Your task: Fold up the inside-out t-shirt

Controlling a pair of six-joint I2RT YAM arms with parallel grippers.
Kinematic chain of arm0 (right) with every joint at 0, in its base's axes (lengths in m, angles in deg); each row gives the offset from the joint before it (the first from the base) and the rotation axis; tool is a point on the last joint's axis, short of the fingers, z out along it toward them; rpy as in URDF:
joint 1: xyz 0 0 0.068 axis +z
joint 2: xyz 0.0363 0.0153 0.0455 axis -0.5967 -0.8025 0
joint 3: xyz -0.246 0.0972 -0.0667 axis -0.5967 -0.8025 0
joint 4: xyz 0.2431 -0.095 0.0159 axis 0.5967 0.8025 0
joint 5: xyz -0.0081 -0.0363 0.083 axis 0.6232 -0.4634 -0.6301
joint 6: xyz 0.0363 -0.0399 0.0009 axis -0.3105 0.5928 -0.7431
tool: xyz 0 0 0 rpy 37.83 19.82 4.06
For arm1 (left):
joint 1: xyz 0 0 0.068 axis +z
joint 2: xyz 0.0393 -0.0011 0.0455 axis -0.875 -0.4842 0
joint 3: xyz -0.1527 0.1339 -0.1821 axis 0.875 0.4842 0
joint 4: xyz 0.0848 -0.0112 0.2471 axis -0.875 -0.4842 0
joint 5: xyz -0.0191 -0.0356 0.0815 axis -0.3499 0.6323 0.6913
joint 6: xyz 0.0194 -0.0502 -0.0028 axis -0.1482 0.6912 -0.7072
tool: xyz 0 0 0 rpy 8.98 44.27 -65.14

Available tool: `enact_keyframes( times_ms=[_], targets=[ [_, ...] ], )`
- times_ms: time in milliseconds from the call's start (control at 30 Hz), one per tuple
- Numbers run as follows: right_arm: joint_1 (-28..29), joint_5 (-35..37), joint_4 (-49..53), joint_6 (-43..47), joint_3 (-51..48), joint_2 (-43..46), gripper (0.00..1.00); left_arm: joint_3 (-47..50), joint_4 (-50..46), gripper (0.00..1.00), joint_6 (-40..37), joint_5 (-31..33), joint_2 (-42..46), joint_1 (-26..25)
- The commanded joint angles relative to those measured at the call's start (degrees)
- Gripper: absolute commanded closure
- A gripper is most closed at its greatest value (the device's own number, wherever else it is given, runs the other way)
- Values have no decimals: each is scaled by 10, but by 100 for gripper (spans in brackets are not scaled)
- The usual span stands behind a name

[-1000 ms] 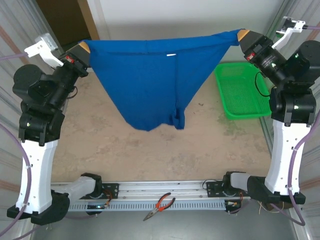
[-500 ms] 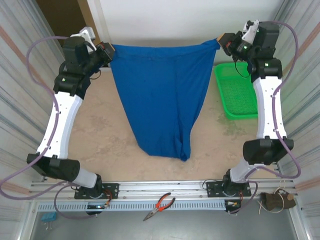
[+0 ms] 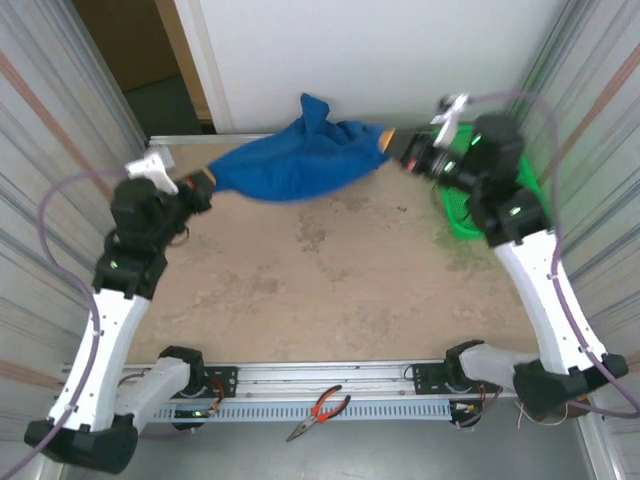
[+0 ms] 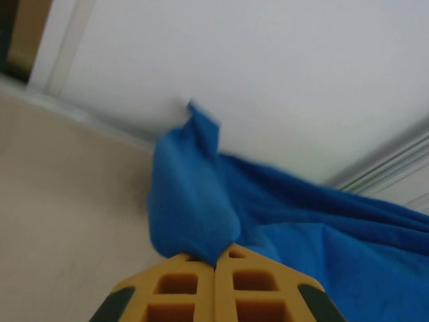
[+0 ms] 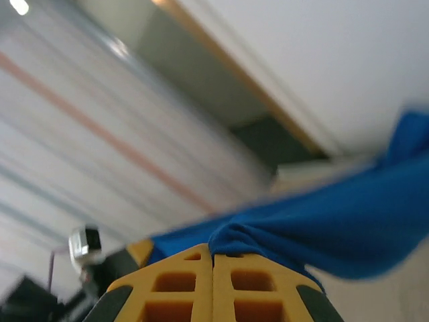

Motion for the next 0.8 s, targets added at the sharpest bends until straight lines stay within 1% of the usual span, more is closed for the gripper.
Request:
enact_keyframes(
  times_ms=[0, 33, 67, 100, 133, 167, 200, 233, 267, 300, 333, 400, 433, 467, 533, 600, 700, 767],
  targets=[
    [108, 112, -19, -6, -211, 40, 100, 138, -20, 100, 35, 36, 57, 3],
    [151, 130, -41, -27, -277, 49, 100, 175, -30, 94, 38, 50, 83, 3],
    [189, 135, -57, -43, -326, 49, 100, 204, -45, 74, 34, 65, 106, 4],
    [217, 144, -59, -53, -355, 44, 94, 221, -60, 53, 27, 79, 122, 5],
    [238, 158, -44, -54, -370, 42, 78, 233, -75, 39, 17, 97, 135, 6],
    [244, 183, -12, -48, -373, 50, 60, 238, -86, 30, 3, 112, 141, 8],
    [240, 212, 12, -43, -373, 66, 47, 236, -93, 25, -8, 119, 141, 11],
    [226, 239, 29, -33, -371, 89, 36, 231, -92, 21, -19, 117, 133, 14],
    [205, 249, 34, -24, -369, 115, 30, 225, -88, 20, -28, 112, 123, 15],
    [168, 242, 35, -18, -364, 130, 27, 214, -83, 18, -33, 105, 104, 15],
    [131, 224, 33, -13, -358, 134, 27, 202, -76, 17, -36, 95, 82, 15],
    [57, 184, 32, -1, -336, 111, 27, 183, -47, 14, -39, 77, 34, 12],
    [30, 171, 32, 8, -321, 89, 27, 172, -30, 13, -41, 70, 3, 7],
    [13, 163, 31, 19, -306, 63, 27, 160, -17, 13, -44, 68, -24, 0],
    [-8, 156, 30, 43, -268, -1, 26, 123, -4, 12, -64, 72, -95, -23],
    [-11, 151, 30, 53, -242, -55, 28, 86, -4, 12, -90, 82, -162, -47],
    [2, 137, 16, 50, -247, -108, 31, 37, -21, 16, -119, 106, -245, -85],
    [22, 131, 10, 42, -266, -120, 32, 30, -31, 20, -125, 129, -273, -114]
  ],
)
